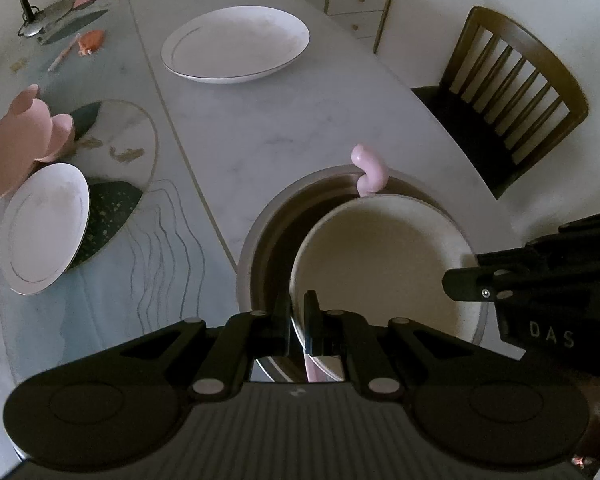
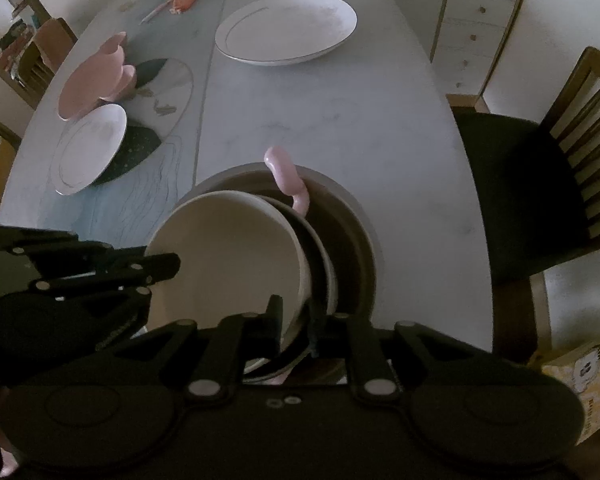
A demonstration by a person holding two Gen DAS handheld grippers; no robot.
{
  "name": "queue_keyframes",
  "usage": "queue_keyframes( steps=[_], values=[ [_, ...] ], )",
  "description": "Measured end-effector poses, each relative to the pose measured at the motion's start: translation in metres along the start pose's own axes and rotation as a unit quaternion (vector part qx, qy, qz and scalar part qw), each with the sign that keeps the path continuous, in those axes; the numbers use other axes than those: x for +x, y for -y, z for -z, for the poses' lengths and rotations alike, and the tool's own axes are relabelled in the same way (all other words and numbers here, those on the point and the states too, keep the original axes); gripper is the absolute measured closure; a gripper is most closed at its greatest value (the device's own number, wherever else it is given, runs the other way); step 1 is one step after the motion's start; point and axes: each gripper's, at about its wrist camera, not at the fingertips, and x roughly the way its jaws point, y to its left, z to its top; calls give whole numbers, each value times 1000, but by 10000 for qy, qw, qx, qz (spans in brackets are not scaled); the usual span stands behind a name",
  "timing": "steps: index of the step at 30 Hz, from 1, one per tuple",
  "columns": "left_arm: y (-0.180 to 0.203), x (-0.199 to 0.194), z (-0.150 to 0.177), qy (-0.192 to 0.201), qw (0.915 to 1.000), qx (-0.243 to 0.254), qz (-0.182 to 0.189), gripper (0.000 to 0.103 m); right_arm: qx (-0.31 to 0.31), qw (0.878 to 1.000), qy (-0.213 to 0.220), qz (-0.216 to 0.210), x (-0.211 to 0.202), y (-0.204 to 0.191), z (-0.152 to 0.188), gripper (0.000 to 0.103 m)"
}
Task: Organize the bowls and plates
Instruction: 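Lower the cream bowl into the steel bowl over the pink-handled pot, then open both grippers and withdraw from the nested cream bowl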
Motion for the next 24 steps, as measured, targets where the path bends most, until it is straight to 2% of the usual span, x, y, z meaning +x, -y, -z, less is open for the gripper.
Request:
queue_keyframes(
  steps=[13,24],
  values=[
    [-13,-12,-3,138,9996,-54,232,97,-69,9999,26,-140,-12,1,-12,78],
    [-40,-39,-37,516,9981,-223,265,97,-224,9988,313,-313,-34,0,-55,72]
  ],
)
